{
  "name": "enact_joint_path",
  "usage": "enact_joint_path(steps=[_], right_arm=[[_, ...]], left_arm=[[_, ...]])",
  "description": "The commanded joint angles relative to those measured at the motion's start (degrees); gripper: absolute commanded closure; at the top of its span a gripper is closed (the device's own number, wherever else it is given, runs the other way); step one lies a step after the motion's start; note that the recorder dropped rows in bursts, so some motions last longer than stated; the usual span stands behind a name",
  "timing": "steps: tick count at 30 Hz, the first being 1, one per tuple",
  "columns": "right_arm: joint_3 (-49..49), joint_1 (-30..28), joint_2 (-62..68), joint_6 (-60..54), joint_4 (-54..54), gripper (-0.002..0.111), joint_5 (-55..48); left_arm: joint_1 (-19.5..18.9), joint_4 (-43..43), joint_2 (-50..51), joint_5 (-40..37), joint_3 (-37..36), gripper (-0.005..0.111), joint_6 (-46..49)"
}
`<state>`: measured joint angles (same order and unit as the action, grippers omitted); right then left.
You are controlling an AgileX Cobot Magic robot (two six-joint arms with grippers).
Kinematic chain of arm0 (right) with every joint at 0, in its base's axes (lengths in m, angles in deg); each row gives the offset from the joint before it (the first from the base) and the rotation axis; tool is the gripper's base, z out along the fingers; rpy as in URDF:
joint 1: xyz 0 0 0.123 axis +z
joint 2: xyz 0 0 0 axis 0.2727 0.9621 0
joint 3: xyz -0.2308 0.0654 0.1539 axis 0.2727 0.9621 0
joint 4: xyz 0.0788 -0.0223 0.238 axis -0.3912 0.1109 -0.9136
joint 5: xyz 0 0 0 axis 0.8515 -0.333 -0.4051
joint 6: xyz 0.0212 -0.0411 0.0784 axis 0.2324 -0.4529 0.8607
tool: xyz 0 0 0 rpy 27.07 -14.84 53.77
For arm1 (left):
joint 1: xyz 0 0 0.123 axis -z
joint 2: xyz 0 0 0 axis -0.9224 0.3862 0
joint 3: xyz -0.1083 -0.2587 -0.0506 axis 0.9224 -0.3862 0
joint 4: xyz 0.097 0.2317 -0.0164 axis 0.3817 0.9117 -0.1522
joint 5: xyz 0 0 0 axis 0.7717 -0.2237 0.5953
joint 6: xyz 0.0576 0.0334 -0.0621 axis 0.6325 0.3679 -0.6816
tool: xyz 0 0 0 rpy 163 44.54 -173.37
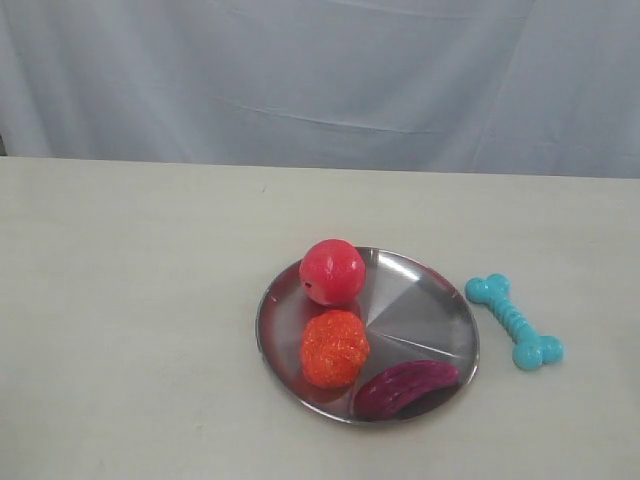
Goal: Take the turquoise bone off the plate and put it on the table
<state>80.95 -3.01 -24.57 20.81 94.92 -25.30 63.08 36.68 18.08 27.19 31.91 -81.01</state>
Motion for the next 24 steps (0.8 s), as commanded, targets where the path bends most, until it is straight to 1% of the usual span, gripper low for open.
enact_joint_path(steps=[1, 6, 7, 9, 15, 19, 24], right_arm=[[3.14, -0.3, -0.33, -0.05, 0.64, 0.109, -0.8], [4.96, 0.3, -0.33, -0.05, 0.64, 0.109, -0.58], [4.96, 0.55, -0.33, -0.18, 0.64, 0.109, -3.27], [4.96, 0.98, -0.33, -0.88, 0.64, 0.109, -5.43], [4.96, 1.65, -0.33, -0.92, 0.64, 0.109, -8.45], [4.96, 1.65, -0.33, -0.92, 0.64, 0.109, -16.39], [4.96, 1.65, -0.33, -0.92, 0.64, 0.109, -17.02]], left_arm=[[-0.26, 0.36, -0.07, 0.31, -0.15, 0.107, -0.11], [-0.26, 0.36, -0.07, 0.31, -0.15, 0.107, -0.11], [-0.26, 0.36, -0.07, 0.31, -0.15, 0.107, -0.11], [-0.26, 0.36, -0.07, 0.31, -0.15, 0.107, -0.11], [-0.26, 0.36, -0.07, 0.31, -0.15, 0.107, -0.11], [-0.26, 0.36, -0.07, 0.31, -0.15, 0.107, -0.11], [-0.26, 0.36, -0.07, 0.31, -0.15, 0.107, -0.11]])
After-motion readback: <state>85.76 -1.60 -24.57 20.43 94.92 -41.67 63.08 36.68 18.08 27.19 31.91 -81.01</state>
